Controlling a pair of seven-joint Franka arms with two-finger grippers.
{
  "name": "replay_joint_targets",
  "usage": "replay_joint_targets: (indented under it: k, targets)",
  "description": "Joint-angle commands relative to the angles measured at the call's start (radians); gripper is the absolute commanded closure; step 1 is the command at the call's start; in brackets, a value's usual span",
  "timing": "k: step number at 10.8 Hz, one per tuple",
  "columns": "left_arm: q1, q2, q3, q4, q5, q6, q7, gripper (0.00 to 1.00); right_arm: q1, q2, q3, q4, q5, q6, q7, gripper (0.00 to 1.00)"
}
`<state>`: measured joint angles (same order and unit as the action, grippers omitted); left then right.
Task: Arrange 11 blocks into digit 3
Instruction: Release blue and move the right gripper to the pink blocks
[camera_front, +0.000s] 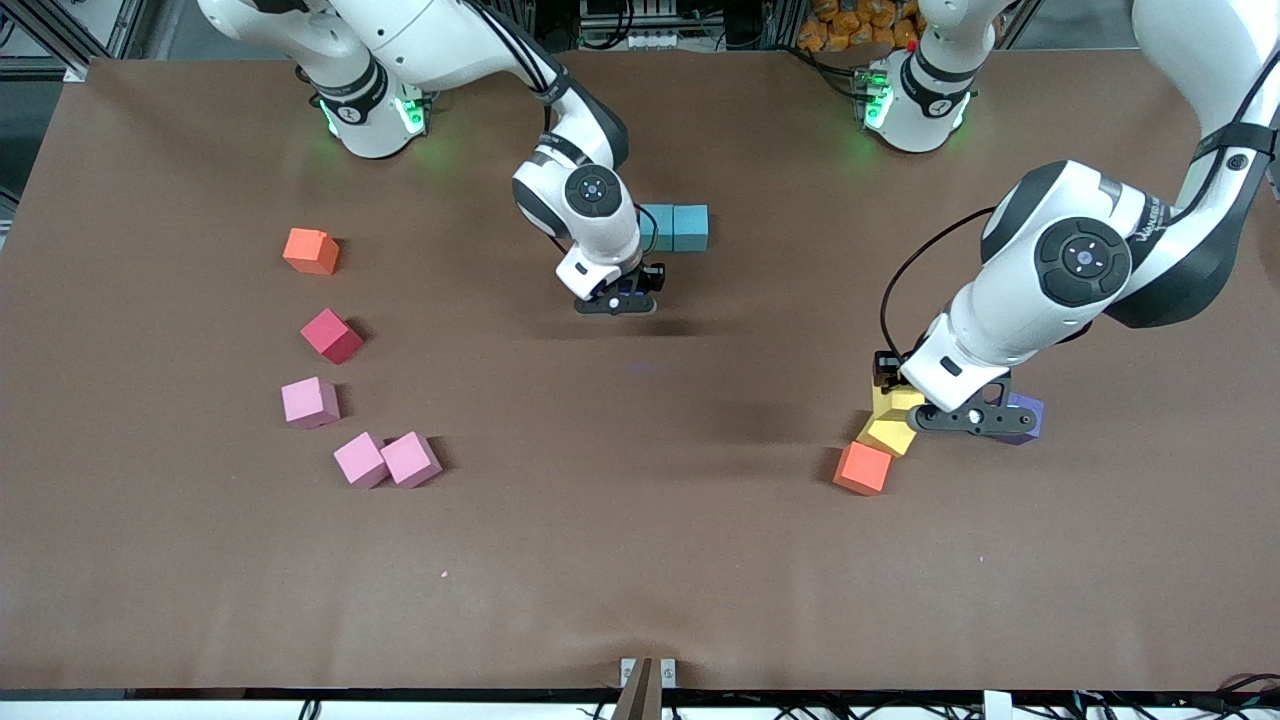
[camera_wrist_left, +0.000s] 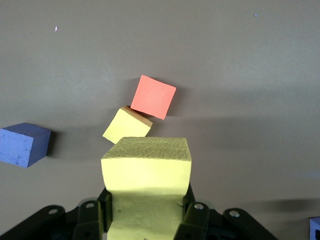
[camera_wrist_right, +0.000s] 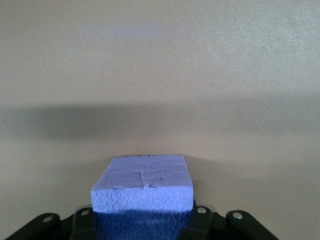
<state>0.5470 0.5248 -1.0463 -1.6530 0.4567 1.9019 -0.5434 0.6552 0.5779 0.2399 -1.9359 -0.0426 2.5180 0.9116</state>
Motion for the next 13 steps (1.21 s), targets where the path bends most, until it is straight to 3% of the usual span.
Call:
replay_joint_targets:
  k: [1,3,10,11,13]
  targets:
    - [-0.021,-0.003,-0.003,-0.002,-0.012,0.008,0.020,0.47,0.004,0.003,-0.005,-0.009,-0.023,-0.002,0.001,0.72]
    - [-0.024,0.007,-0.003,-0.002,-0.012,0.012,0.019,0.47,0.007,0.003,-0.005,-0.015,-0.081,-0.004,0.004,0.72]
    - [-0.055,0.007,-0.003,-0.004,-0.012,0.031,0.017,0.46,0.009,0.003,-0.004,-0.021,-0.082,-0.004,0.013,0.71]
    - [-0.055,0.007,-0.003,-0.004,-0.012,0.031,0.017,0.46,0.009,0.003,-0.005,-0.021,-0.080,-0.004,0.007,0.66]
    - [-0.055,0.007,-0.003,-0.004,-0.012,0.031,0.020,0.46,0.009,0.003,-0.005,-0.020,-0.080,-0.004,0.010,0.01]
